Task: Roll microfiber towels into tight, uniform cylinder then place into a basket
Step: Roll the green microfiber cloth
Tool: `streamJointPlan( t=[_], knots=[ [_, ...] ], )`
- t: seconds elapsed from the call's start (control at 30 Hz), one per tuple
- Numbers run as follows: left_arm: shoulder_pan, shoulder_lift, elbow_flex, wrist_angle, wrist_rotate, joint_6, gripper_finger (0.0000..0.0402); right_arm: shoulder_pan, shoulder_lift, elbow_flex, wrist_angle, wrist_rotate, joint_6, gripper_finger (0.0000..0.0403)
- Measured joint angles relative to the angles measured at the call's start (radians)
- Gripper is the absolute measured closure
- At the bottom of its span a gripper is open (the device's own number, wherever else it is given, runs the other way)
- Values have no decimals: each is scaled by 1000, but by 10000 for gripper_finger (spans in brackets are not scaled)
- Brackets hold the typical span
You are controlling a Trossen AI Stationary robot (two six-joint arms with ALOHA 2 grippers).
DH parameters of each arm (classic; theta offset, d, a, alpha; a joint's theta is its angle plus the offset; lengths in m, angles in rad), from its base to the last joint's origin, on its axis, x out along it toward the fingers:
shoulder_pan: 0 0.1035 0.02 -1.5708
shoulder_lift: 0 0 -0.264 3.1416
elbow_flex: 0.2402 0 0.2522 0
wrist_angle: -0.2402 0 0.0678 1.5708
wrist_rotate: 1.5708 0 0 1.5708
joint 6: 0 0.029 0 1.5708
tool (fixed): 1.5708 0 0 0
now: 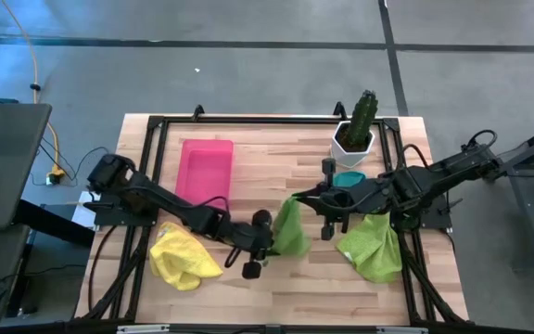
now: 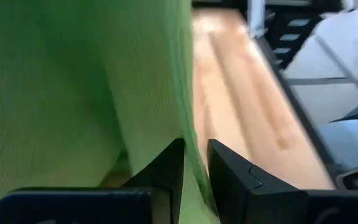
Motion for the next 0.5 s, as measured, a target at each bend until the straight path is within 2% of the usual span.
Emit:
streamJointPlan(
  t=[0.13,0.5],
  knots=[
    [0,38,0,-21,-40,-63,347,0,0,0,-2,0,3,403],
    [-11,96,-1,-142,-45,-208,372,0,0,0,-10,30,3,403]
  ],
)
